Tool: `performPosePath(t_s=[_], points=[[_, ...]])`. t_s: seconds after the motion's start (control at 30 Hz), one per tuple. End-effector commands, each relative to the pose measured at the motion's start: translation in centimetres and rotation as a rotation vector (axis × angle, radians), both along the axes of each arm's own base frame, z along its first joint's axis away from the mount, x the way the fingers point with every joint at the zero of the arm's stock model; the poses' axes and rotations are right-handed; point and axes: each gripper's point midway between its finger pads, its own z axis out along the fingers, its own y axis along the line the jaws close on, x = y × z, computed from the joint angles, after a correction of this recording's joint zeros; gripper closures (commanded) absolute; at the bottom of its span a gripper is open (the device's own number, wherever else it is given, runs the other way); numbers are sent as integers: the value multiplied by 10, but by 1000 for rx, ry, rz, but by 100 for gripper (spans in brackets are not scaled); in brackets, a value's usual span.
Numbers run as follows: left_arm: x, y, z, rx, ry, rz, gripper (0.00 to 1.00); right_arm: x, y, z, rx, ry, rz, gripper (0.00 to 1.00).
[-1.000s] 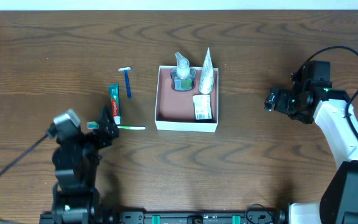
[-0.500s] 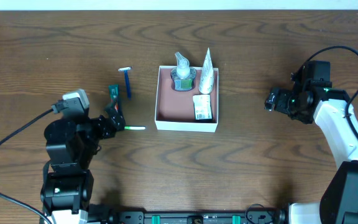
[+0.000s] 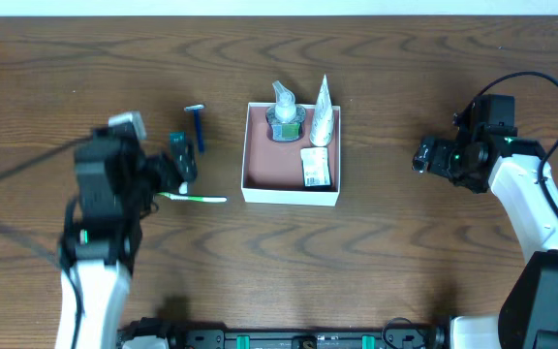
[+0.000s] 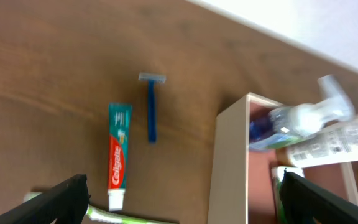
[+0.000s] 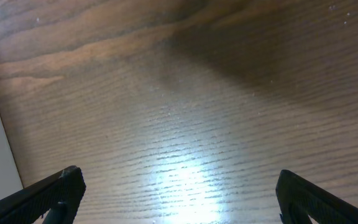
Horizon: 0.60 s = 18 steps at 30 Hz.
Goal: Pack container
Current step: 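Move the left gripper toward the Colgate toothpaste tube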
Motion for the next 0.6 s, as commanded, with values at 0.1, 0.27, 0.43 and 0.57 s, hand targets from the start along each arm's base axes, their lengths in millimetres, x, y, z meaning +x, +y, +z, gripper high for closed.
performPosePath(t_s=[0.1, 0.27, 0.43, 0.57], points=[[37, 1, -21, -14, 212, -13, 2, -2, -3, -3, -9, 9, 5, 1], [36, 5, -45, 26, 345, -30, 2, -2, -3, -3, -9, 8, 5, 1], [16, 32, -63, 150, 462, 68, 2, -2, -3, -3, -9, 8, 5, 1], [10, 39, -71, 191, 502, 76, 2, -2, -3, -3, -9, 8, 5, 1]])
